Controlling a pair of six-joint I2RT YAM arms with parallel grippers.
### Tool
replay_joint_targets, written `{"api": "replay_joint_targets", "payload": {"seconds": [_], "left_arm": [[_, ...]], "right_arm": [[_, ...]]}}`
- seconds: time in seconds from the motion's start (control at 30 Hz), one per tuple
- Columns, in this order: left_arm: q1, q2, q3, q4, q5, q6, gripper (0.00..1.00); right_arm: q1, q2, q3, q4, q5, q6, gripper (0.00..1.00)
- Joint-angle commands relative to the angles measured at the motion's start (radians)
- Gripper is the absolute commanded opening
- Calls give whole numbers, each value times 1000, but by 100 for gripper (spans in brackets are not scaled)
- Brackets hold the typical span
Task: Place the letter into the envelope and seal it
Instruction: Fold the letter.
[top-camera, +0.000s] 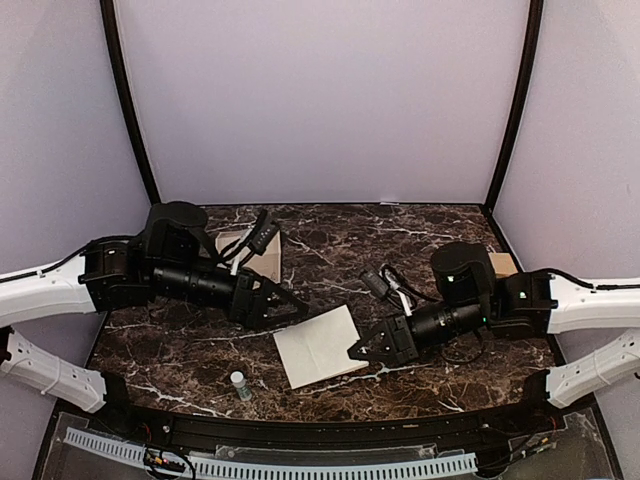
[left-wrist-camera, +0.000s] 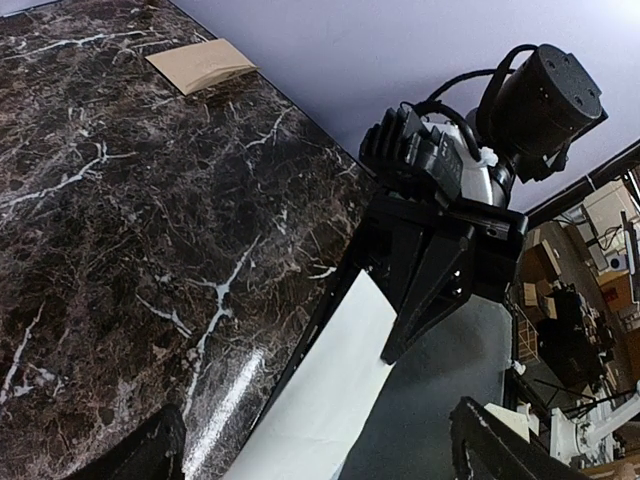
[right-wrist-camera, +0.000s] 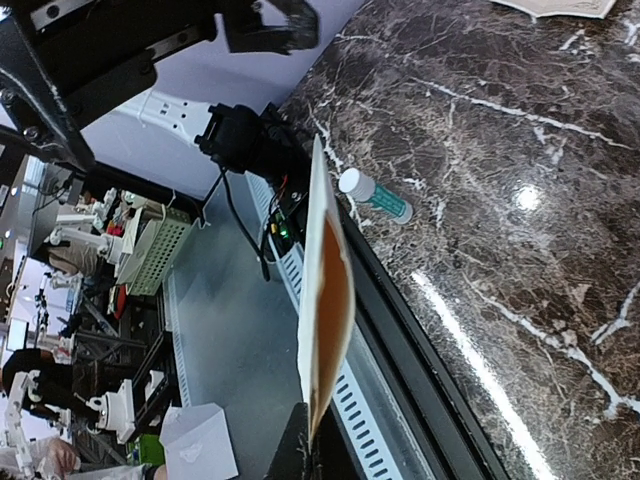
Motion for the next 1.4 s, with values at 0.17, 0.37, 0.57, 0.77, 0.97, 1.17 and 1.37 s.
{"api": "replay_joint_targets", "payload": {"seconds": [0.17,0.37,0.57,0.77,0.97,1.17,1.37], "left_arm": [[-47,40,33,41,188,51,91],[-60,64,30,27,191,56,68],[-61,65,27,38,192,57,48],[-63,67,18,43,201,54,43],[-64,69,17,37,206,52,35],[-64,77,20,36,209,54,33],[-64,88,26,34,212,58,35]], "right_arm": [[46,38,89,58,-68,-47,0],[48,30,99,44,-72,-53,0],[47,18,108,9,-59,-59,0],[47,25,126,-30,-49,-75,0],[46,40,167,-89,-44,-107,0],[47,50,185,-120,-50,-123,0],[47,55,185,-133,-58,-129,0]]}}
